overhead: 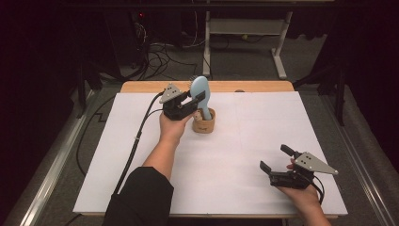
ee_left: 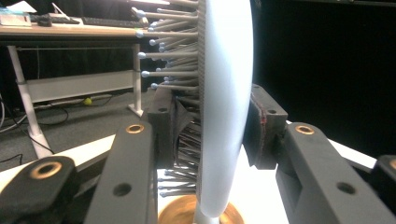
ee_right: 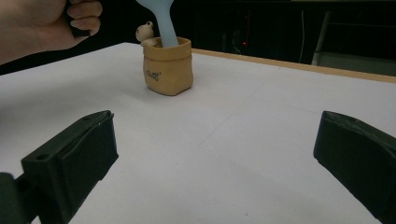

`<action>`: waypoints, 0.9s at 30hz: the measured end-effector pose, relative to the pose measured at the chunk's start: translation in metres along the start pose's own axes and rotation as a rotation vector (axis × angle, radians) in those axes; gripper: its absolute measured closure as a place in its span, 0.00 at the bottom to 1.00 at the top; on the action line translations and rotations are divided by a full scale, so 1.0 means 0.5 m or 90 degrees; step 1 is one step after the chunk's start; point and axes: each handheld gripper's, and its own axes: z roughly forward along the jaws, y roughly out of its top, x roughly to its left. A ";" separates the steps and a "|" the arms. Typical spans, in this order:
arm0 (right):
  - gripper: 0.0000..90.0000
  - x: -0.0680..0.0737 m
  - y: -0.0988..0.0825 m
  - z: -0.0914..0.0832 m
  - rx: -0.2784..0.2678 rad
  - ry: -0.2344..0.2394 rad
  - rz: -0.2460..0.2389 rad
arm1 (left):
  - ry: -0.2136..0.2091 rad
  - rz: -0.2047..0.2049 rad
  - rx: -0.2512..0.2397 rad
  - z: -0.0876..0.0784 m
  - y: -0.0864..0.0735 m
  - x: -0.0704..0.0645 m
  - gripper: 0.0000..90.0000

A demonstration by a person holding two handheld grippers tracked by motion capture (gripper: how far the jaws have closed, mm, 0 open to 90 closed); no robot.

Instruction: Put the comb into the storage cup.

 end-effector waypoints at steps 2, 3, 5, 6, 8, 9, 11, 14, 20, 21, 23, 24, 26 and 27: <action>0.00 0.001 0.000 0.000 0.001 0.001 -0.002 | 0.001 -0.001 -0.004 0.001 -0.002 -0.001 0.69; 0.00 0.000 0.000 0.000 0.002 0.001 -0.004 | 0.002 0.000 -0.003 0.001 -0.002 -0.001 0.69; 0.00 0.000 0.000 0.000 0.003 0.000 -0.004 | 0.003 0.001 0.001 0.001 -0.002 -0.001 0.68; 0.00 0.000 0.000 0.000 0.003 0.000 -0.004 | 0.003 0.002 0.004 0.001 -0.003 -0.001 0.68; 0.00 0.000 0.000 0.000 0.002 0.001 -0.001 | 0.007 0.002 0.010 0.001 -0.007 0.001 0.68; 0.00 0.000 0.000 0.000 0.002 0.000 -0.001 | 0.008 0.001 0.013 0.001 -0.009 0.002 0.68; 0.00 0.000 0.000 0.000 0.003 -0.001 -0.002 | 0.008 -0.005 0.007 -0.001 -0.012 0.005 0.68; 0.00 0.000 -0.001 0.001 0.003 0.001 -0.003 | 0.008 -0.007 0.008 -0.002 -0.012 0.008 0.67; 0.00 0.000 -0.002 0.001 0.002 -0.001 0.000 | 0.010 -0.012 0.008 -0.003 -0.011 0.013 0.64; 0.00 0.000 -0.002 0.001 0.002 -0.001 0.000 | 0.010 -0.011 0.008 -0.003 -0.010 0.014 0.64; 0.00 0.000 -0.002 0.001 0.002 -0.001 -0.001 | 0.013 -0.013 0.009 -0.004 -0.010 0.015 0.62; 0.00 0.000 -0.002 0.001 0.003 -0.001 -0.001 | 0.015 -0.016 0.009 -0.004 -0.009 0.017 0.62; 0.00 0.000 -0.002 0.001 0.004 0.001 0.000 | 0.015 -0.017 0.010 -0.006 -0.009 0.020 0.60; 0.00 0.000 -0.002 0.001 0.003 0.000 -0.001 | 0.016 -0.018 0.011 -0.006 -0.008 0.021 0.60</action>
